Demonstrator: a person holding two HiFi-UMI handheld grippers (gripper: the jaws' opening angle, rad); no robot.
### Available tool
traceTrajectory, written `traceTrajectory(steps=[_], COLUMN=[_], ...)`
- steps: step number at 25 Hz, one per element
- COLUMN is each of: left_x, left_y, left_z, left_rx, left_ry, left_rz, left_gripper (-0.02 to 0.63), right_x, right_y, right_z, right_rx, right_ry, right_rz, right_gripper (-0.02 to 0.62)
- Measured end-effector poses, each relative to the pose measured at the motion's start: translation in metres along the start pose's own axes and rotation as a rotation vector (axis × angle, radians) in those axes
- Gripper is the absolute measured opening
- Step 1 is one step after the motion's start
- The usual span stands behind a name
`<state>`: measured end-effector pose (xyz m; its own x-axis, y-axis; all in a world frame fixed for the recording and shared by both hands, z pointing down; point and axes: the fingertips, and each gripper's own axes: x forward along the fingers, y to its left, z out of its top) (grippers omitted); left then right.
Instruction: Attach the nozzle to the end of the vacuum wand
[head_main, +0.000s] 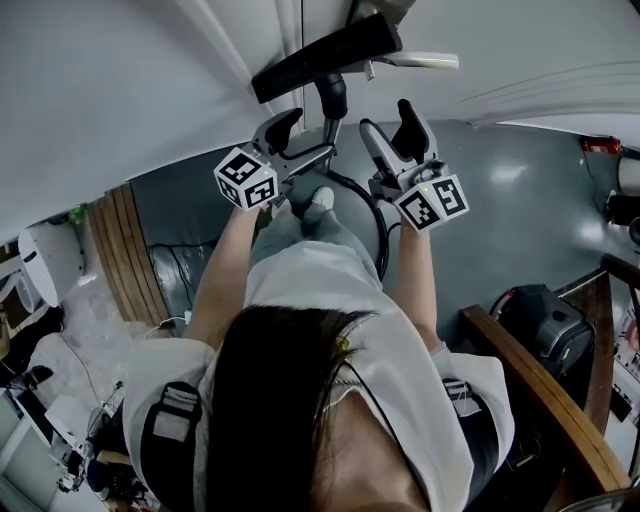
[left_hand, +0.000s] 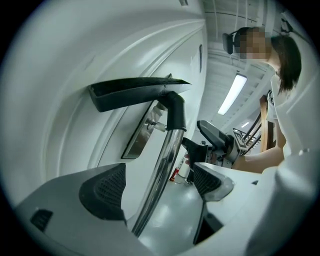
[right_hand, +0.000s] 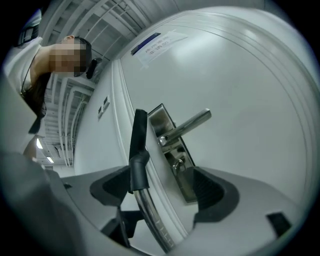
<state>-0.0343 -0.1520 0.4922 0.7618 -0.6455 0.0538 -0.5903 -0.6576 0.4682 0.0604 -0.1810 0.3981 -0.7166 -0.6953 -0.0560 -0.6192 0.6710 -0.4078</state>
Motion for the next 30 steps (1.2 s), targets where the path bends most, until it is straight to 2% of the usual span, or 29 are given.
traceTrajectory(steps=[5, 9, 12, 15, 18, 22, 30], left_x=[-0.009, -0.027, -0.033, -0.039, -0.043, -0.046, -0.054], left_y=[-0.021, -0.024, -0.021, -0.036, -0.060, -0.066, -0.074], left_z=[-0.012, -0.020, -0.011, 0.004, 0.018, 0.038, 0.053], left_rx=[-0.009, 0.019, 0.024, -0.011, -0.001, 0.025, 0.201], left_ry=[0.065, 0.099, 0.076, 0.041, 0.031, -0.005, -0.004], left_rz=[-0.118, -0.071, -0.070, -0.167, -0.264, -0.256, -0.219], left_gripper=[0.407, 0.407, 0.407, 0.407, 0.407, 0.407, 0.403], right_x=[-0.010, -0.021, -0.027, -0.029, -0.030, -0.031, -0.033], right_y=[-0.001, 0.005, 0.007, 0.019, 0.033, 0.042, 0.055], right_z=[-0.006, -0.008, -0.008, -0.012, -0.015, -0.016, -0.027], right_rx=[-0.033, -0.018, -0.021, -0.040, -0.056, -0.079, -0.139], right_ry=[-0.008, -0.023, -0.030, -0.017, -0.006, -0.007, 0.040], right_rz=[-0.079, -0.133, -0.167, -0.164, -0.148, -0.167, -0.211], right_gripper=[0.374, 0.377, 0.379, 0.382, 0.381, 0.382, 0.380])
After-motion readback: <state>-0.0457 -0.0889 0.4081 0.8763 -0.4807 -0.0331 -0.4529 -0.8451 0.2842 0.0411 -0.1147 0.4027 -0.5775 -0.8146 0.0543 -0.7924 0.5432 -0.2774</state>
